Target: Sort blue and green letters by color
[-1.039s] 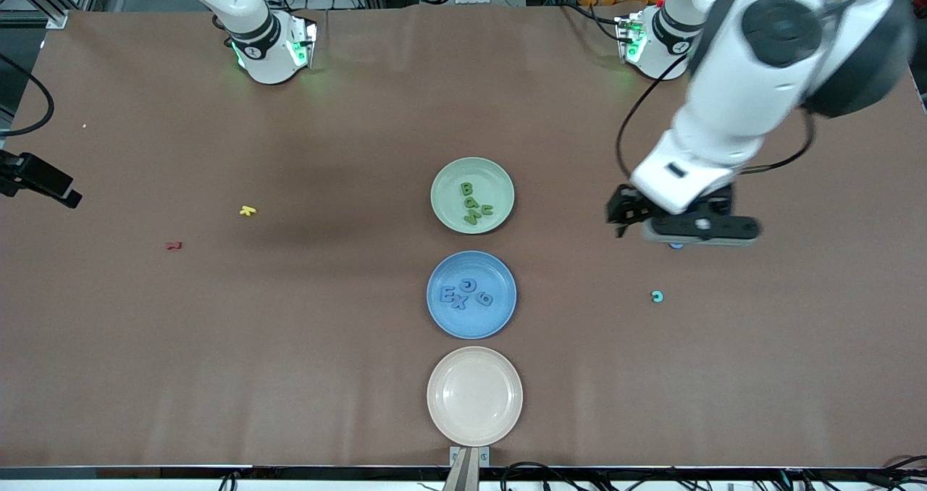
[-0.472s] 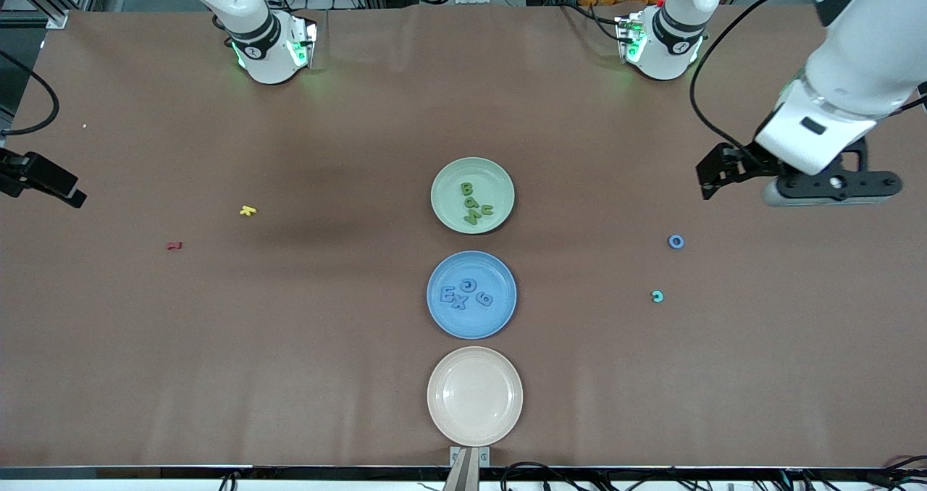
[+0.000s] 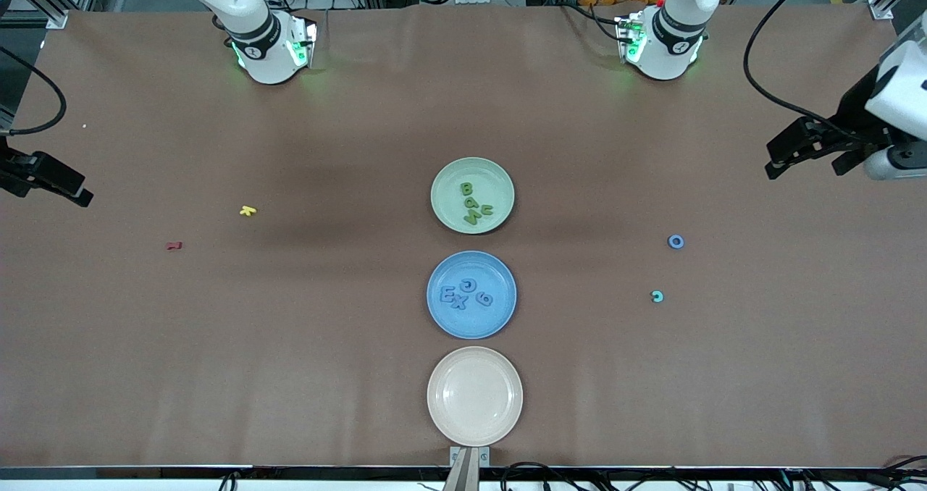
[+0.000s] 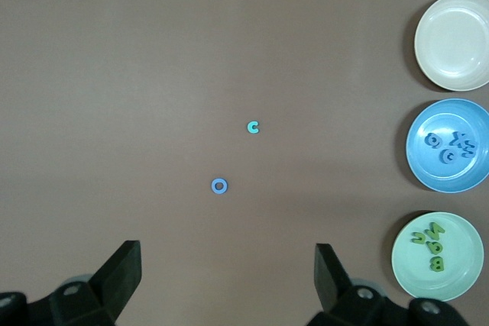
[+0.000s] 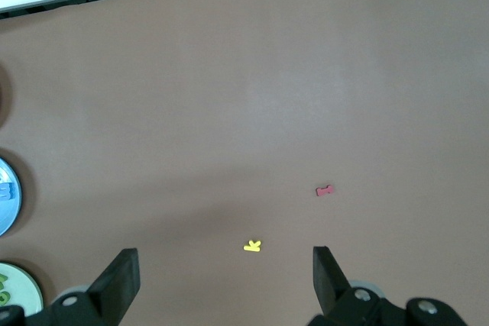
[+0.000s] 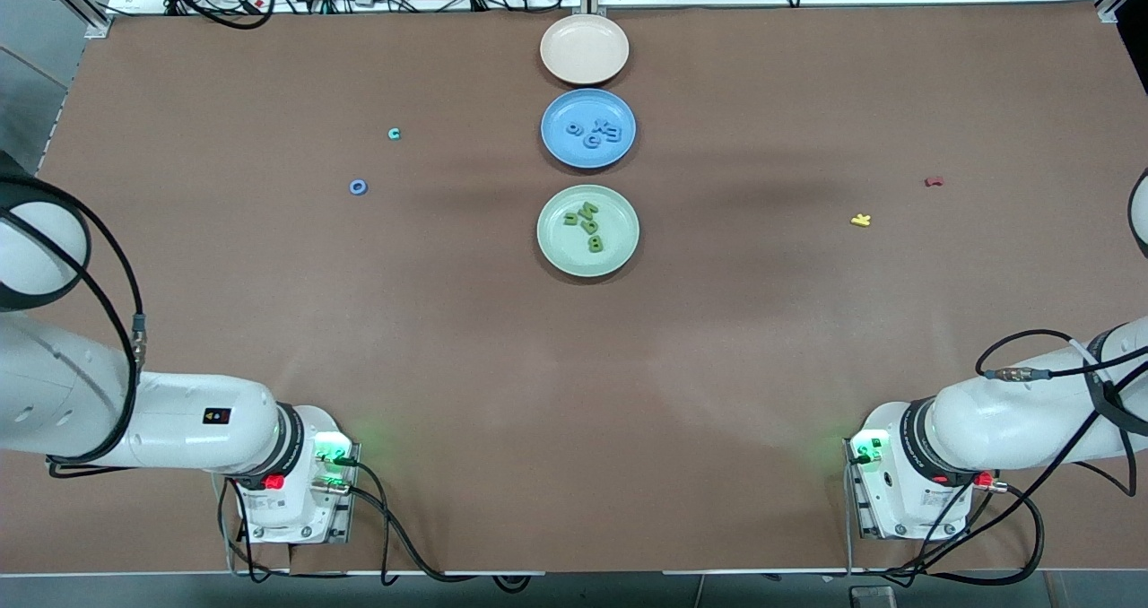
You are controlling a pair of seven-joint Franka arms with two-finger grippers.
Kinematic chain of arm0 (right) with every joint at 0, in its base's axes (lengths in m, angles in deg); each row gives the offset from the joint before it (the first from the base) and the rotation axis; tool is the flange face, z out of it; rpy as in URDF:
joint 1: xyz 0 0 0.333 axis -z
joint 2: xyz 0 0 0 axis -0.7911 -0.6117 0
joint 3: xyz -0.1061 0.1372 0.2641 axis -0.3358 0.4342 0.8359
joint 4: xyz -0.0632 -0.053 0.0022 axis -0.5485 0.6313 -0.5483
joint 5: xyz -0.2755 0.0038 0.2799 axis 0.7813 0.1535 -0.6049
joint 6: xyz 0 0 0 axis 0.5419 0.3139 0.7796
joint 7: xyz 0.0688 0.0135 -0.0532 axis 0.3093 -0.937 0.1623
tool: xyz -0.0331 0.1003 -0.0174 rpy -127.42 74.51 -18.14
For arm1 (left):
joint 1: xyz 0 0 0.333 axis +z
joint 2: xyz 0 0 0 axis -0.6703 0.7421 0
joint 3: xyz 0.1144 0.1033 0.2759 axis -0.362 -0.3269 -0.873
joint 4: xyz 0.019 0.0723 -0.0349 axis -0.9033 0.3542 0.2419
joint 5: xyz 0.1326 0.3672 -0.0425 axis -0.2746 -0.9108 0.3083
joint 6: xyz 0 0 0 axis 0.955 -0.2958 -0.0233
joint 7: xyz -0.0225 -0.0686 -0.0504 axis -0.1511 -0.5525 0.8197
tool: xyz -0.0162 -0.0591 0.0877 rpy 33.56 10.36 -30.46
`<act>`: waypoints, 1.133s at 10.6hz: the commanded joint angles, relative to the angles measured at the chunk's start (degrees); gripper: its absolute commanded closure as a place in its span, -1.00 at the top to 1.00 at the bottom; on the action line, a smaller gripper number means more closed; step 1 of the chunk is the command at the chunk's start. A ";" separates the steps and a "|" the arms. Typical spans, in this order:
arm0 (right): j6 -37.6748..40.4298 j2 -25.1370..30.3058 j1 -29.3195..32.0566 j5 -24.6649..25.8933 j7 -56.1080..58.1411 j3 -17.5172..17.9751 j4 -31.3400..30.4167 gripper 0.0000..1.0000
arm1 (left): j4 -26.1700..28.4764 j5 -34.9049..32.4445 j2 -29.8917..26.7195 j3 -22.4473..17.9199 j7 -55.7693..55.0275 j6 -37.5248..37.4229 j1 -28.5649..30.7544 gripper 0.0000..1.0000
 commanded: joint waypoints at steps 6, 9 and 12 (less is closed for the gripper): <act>0.47 0.61 0.05 -0.20 -0.21 0.35 -0.59 1.00 | 1.91 0.97 -2.15 0.32 5.66 -1.51 3.06 1.00; 0.47 0.52 0.05 -0.20 -0.21 0.35 -0.59 1.00 | 1.64 -0.09 -1.45 0.50 5.75 -1.51 2.54 1.00; 0.47 0.52 0.05 -0.20 -0.21 0.35 -0.59 1.00 | 1.73 -1.32 -1.09 0.50 5.84 -2.47 2.54 1.00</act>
